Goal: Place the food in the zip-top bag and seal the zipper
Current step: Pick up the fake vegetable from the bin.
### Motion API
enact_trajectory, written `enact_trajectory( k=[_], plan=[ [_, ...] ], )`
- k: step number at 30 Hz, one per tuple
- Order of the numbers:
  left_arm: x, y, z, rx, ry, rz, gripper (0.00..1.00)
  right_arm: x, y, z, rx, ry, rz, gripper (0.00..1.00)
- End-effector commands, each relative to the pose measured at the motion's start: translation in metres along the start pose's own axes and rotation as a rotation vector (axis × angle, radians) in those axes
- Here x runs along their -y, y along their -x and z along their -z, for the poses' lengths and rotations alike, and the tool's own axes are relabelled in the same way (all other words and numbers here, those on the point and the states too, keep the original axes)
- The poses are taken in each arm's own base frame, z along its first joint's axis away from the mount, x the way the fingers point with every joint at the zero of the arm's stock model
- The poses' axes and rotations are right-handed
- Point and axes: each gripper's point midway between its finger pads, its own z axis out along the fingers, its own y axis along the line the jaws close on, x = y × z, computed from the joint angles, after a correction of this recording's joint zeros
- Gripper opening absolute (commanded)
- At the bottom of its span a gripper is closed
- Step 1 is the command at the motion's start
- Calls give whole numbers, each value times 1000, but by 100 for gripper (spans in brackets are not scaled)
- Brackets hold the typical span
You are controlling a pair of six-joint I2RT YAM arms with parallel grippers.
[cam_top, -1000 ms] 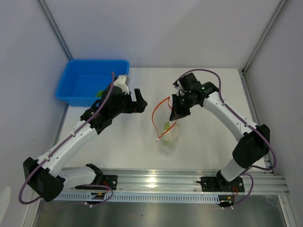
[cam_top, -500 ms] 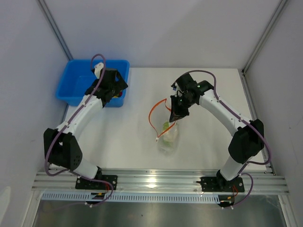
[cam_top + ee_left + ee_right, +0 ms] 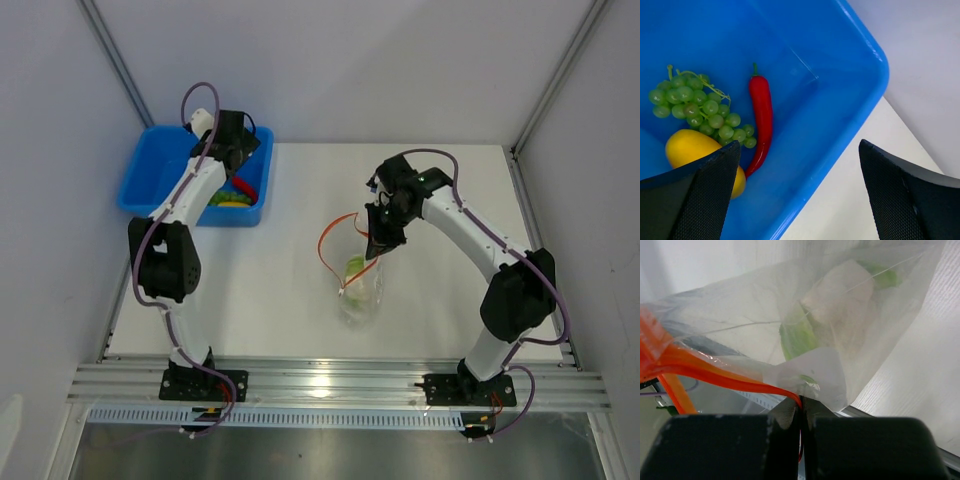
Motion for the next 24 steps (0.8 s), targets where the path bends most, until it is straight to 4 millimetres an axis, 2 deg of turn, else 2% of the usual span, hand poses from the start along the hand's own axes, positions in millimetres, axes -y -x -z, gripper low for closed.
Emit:
enact_trajectory(
  k=[1, 6, 9, 10, 12, 13, 14, 18, 24],
  plan=[
    [-7, 3, -15, -3, 61, 104, 100, 11, 7, 7, 12, -25, 6, 0],
    [-16, -4, -38, -33, 94, 189, 99, 27, 3, 7, 1, -45, -28, 0],
    [-17, -5, -52, -33, 116, 215, 100, 33, 1, 6, -3, -54, -32, 0],
    [-11, 0, -52, -30, 113, 240, 100, 35, 0, 5, -8, -59, -37, 0],
    [-20, -12, -64, -53, 162, 254, 99, 39, 1, 4, -10, -62, -45, 0],
    [-17, -7, -62, -52, 171, 282, 99, 41, -1, 3, -16, -62, -49, 0],
    [-24, -15, -70, -66, 204, 287, 100, 42, 0, 3, -15, -62, -56, 0],
    [-25, -23, -80, -103, 235, 341, 99, 49, 0, 2, -14, -65, -74, 0],
    [-40, -43, -99, -148, 299, 376, 99, 57, 1, 0, -15, -70, -101, 0]
  ],
)
